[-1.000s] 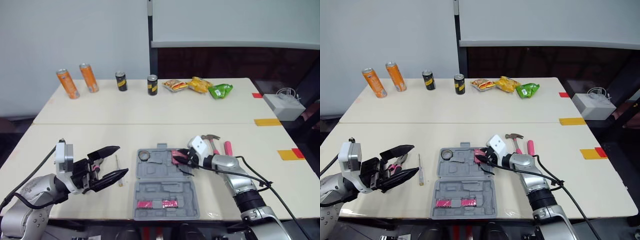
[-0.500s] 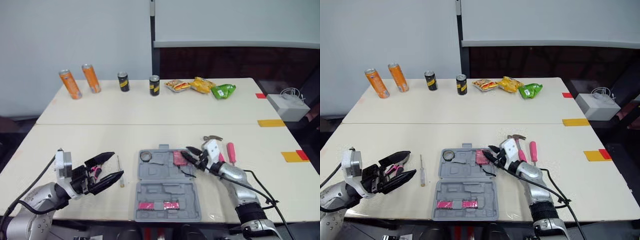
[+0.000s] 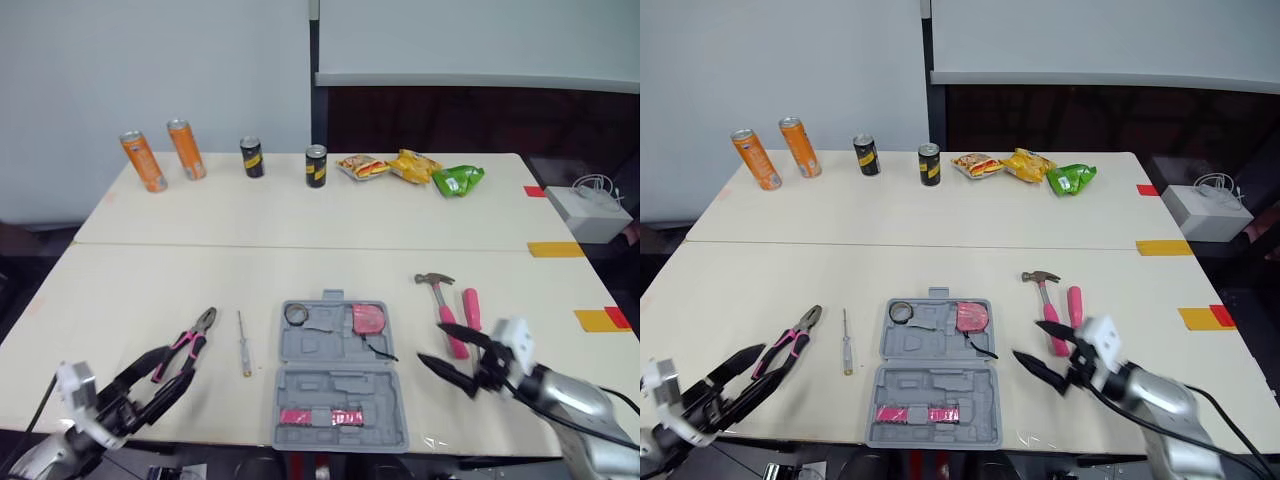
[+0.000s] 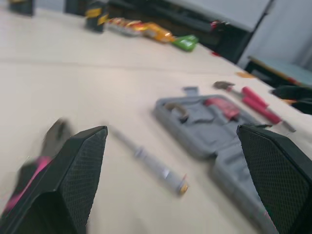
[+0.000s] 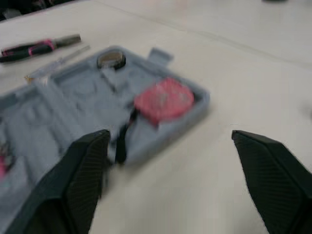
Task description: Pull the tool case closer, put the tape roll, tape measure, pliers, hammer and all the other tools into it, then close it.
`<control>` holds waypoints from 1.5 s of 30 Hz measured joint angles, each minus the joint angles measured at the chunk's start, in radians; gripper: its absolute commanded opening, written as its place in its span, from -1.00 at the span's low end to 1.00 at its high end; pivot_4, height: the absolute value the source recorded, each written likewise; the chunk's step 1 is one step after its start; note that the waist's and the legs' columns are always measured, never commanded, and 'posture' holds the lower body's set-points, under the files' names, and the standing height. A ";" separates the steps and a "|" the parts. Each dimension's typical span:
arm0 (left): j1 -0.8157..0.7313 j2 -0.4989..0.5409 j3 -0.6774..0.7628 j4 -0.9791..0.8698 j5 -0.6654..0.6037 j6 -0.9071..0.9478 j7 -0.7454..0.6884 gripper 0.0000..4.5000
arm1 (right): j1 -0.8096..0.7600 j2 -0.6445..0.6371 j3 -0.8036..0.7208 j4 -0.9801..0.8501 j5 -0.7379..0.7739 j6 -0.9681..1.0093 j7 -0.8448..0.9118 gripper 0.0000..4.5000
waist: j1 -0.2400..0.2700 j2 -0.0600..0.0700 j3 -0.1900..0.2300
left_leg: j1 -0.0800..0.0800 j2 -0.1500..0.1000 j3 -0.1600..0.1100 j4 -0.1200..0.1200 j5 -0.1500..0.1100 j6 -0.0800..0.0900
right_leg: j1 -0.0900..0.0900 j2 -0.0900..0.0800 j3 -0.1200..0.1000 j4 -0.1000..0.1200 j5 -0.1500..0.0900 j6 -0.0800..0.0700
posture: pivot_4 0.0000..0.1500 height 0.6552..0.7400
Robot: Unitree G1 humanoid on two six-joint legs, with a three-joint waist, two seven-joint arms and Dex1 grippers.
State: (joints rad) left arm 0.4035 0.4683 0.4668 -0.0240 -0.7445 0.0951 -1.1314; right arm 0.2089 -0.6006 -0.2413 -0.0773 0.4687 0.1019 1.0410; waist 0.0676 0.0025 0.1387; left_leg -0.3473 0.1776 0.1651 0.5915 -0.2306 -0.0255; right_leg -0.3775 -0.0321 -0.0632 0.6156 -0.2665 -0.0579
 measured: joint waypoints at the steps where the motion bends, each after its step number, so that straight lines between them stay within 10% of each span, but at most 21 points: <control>1: 0.014 0.001 0.015 0.012 -0.001 -0.011 -0.010 1.00 | 0.048 -0.008 -0.036 -0.014 0.013 -0.009 0.012 0.99 | 0.000 0.000 0.001 | 0.000 0.000 0.000 0.000 0.000 0.000 | 0.000 0.000 0.000 -0.001 0.000 0.000 | 1.00 1.00; 9: 0.077 0.003 0.107 0.177 0.000 -0.072 -0.063 1.00 | 0.268 -0.025 -0.205 -0.017 0.045 -0.067 0.056 0.99 | -0.001 -0.007 0.009 | 0.006 0.000 0.003 -0.003 -0.003 -0.004 | 0.004 0.000 0.003 -0.004 -0.003 0.007 | 1.00 1.00; 20: 0.037 0.031 0.097 0.121 0.021 -0.027 0.000 1.00 | 0.097 -0.052 -0.158 0.008 0.034 -0.096 0.065 0.99 | 0.009 -0.004 0.015 | 0.015 0.000 0.005 -0.006 -0.001 -0.002 | 0.010 -0.001 0.003 -0.004 0.000 0.001 | 1.00 1.00; 34: -0.220 0.255 -0.022 -0.296 0.061 0.691 0.623 1.00 | -0.324 -0.164 0.097 -0.221 0.183 0.134 0.232 0.99 | 0.007 0.000 0.017 | 0.012 -0.001 0.002 -0.001 0.002 0.000 | 0.005 0.000 0.002 0.003 0.000 0.000 | 1.00 1.00; 45: -0.482 0.244 -0.241 -0.236 0.157 1.002 0.827 1.00 | -0.367 -0.158 0.140 -0.223 0.178 0.175 0.224 0.99 | -0.014 0.000 0.017 | -0.004 -0.001 -0.001 0.006 0.002 0.000 | -0.008 0.000 0.001 0.015 -0.001 -0.001 | 1.00 1.00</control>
State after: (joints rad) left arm -0.0788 0.7119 0.2261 -0.2605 -0.5872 1.0971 -0.3042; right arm -0.1584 -0.7584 -0.1010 -0.2999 0.6465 0.2765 1.2649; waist 0.0539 0.0026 0.1557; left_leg -0.3516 0.1765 0.1636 0.5976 -0.2288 -0.0259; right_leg -0.3851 -0.0326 -0.0617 0.6305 -0.2673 -0.0592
